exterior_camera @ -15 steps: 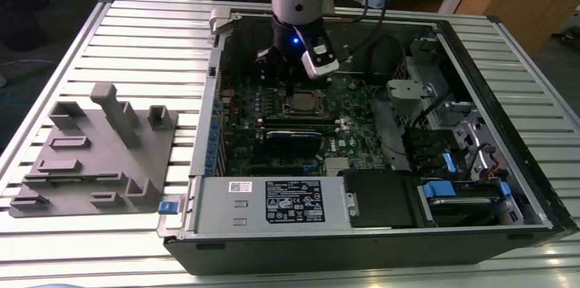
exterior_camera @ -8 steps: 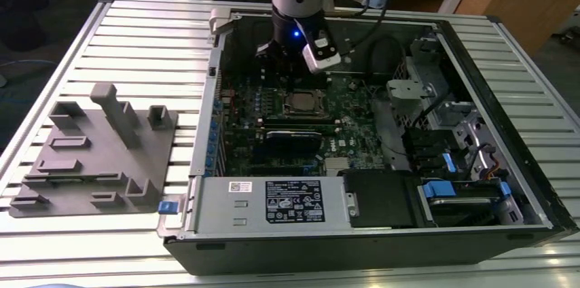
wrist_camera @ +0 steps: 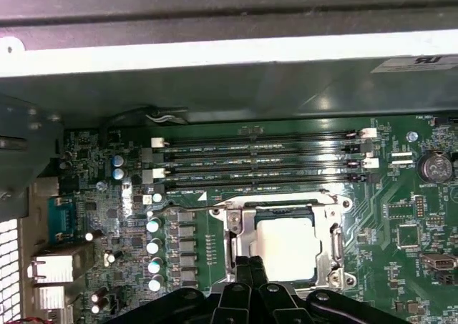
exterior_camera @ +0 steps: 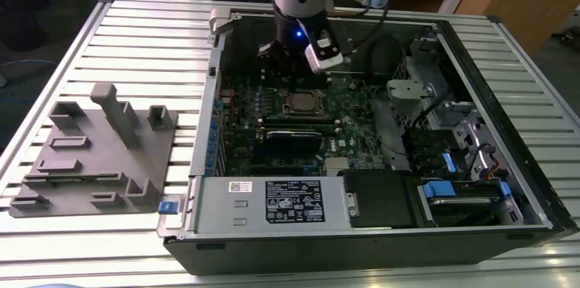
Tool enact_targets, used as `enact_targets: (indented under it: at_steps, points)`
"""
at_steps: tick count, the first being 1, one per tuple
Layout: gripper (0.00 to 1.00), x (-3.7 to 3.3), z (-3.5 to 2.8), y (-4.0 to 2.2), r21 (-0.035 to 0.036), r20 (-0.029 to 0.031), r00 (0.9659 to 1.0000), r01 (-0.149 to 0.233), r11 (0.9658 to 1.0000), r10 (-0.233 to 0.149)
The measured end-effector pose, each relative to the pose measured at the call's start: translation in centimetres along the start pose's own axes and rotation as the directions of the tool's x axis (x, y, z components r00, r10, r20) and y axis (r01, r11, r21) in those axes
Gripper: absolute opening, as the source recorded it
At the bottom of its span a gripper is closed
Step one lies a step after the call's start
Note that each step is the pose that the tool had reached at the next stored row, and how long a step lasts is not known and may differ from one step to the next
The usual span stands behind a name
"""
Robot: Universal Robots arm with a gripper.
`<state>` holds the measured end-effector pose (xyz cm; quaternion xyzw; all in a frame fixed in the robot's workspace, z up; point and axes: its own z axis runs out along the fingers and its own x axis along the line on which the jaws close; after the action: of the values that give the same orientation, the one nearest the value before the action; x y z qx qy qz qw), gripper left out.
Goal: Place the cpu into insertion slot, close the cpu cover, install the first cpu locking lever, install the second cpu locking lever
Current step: 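Close the cpu cover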
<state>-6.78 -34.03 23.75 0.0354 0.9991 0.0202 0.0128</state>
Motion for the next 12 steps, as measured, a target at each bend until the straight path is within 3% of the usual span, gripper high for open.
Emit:
enact_targets:
  at_steps: [12]
  points:
    - [0.11, -2.66, 0.08, 0.18, 0.0000, 0.0000, 1.0000, 0.000, 1.0000, 0.000]
